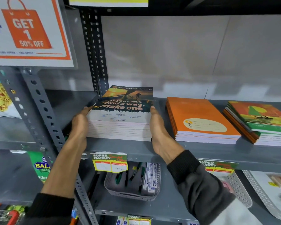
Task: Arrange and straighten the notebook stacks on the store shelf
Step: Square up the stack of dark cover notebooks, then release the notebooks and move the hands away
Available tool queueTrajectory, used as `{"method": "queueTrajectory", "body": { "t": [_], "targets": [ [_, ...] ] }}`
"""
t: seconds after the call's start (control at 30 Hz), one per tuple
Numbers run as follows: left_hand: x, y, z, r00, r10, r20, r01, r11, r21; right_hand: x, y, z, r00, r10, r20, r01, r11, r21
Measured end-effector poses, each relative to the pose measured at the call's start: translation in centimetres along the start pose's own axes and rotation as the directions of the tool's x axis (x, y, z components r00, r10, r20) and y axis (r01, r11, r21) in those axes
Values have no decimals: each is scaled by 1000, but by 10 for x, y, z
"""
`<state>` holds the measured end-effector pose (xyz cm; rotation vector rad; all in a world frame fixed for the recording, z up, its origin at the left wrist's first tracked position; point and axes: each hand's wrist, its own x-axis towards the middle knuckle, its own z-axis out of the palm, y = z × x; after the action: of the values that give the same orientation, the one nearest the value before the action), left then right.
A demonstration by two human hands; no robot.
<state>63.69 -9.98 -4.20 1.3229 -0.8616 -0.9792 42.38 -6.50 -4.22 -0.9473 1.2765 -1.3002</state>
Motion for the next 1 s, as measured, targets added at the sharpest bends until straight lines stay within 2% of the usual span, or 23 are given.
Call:
{"method": "queueTrajectory", "body": {
  "t": [0.2, 0.3, 0.4, 0.47, 0.53, 0.6, 0.8, 0.93, 1.0],
  "targets": [
    [-1, 1, -1, 1000, 8, 22, -8, 1000, -6, 2, 0, 0, 999, 40, 18, -40, 999, 2],
    [-3, 4, -1, 999, 25, 32, -25, 1000, 16, -8, -6, -3, 998, 14, 54, -14, 1000, -2],
    [-9, 7, -2, 990, 133, -52, -125, 983, 131, -25, -15, -15, 985, -170, 8, 170, 980, -99],
    [-20, 17, -1, 939, 335, -82, -305, 917, 258, -36, -25, -27, 946, -325, 12, 323, 933, -162],
    [-38, 33, 11, 868, 497, -8, -468, 823, 322, -41, -40, -42, 923, -385, 21, 383, 908, -169],
    [-54, 49, 33, 826, 560, 59, -547, 772, 323, -39, -52, -59, 914, -406, 11, 401, 898, -180],
    [-95, 59, 153, 790, 555, 263, -598, 791, 127, -39, -76, -139, 900, -430, -69, 402, 881, -250],
    [-141, 44, 240, 753, 535, 384, -614, 781, 114, -42, -86, -212, 869, -462, -176, 402, 868, -290],
    [-172, 34, 282, 701, 532, 475, -640, 763, 90, -45, -88, -257, 845, -479, -239, 399, 861, -316]
  ]
}}
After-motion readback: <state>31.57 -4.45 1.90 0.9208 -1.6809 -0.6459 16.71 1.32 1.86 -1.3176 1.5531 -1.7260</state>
